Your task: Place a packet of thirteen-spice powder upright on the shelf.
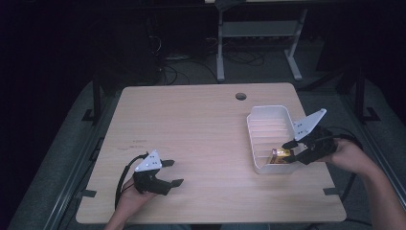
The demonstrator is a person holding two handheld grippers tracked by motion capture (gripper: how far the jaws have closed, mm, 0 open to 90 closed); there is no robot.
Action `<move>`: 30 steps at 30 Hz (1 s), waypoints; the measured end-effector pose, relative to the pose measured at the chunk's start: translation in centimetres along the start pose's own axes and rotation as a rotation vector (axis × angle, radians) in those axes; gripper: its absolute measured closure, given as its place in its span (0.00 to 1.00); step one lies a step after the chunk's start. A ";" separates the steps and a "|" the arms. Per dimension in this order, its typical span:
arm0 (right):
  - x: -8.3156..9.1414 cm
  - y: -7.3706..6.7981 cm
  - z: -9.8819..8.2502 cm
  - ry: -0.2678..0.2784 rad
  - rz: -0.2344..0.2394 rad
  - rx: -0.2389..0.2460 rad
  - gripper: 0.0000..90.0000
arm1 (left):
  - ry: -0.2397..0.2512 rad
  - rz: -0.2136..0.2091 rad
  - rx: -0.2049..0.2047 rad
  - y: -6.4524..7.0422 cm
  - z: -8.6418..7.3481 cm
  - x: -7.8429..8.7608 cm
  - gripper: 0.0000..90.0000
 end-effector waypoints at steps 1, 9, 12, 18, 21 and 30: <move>0.1 0.0 0.0 0.001 0.000 -0.001 0.59 | 0.000 0.000 0.001 0.0 0.0 0.0 0.26; 0.9 -0.3 0.2 0.022 -0.016 0.001 0.57 | 0.002 0.002 -0.004 0.0 0.0 0.1 0.26; 1.3 -0.4 0.1 0.031 -0.022 -0.002 0.56 | 0.001 0.002 -0.003 0.0 0.0 0.2 0.26; 2.1 -0.5 -0.2 0.044 -0.036 -0.011 0.56 | 0.006 0.002 0.000 0.0 0.0 0.2 0.26; 2.5 -0.6 -0.4 0.048 -0.042 -0.016 0.56 | 0.005 0.003 -0.001 -0.1 0.0 0.3 0.25; 3.5 -1.3 -1.2 0.055 -0.055 -0.020 0.55 | 0.005 0.004 0.002 -0.1 -0.1 0.3 0.25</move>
Point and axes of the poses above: each handheld gripper's, and its own axes: x roughly backward along the jaws, z roughly out of its top, y roughly to its right, the point moved 5 cm from there along -x, roughly forward along the jaws, and after that the axes turned 5 degrees about -y, right-handed, at the moved point
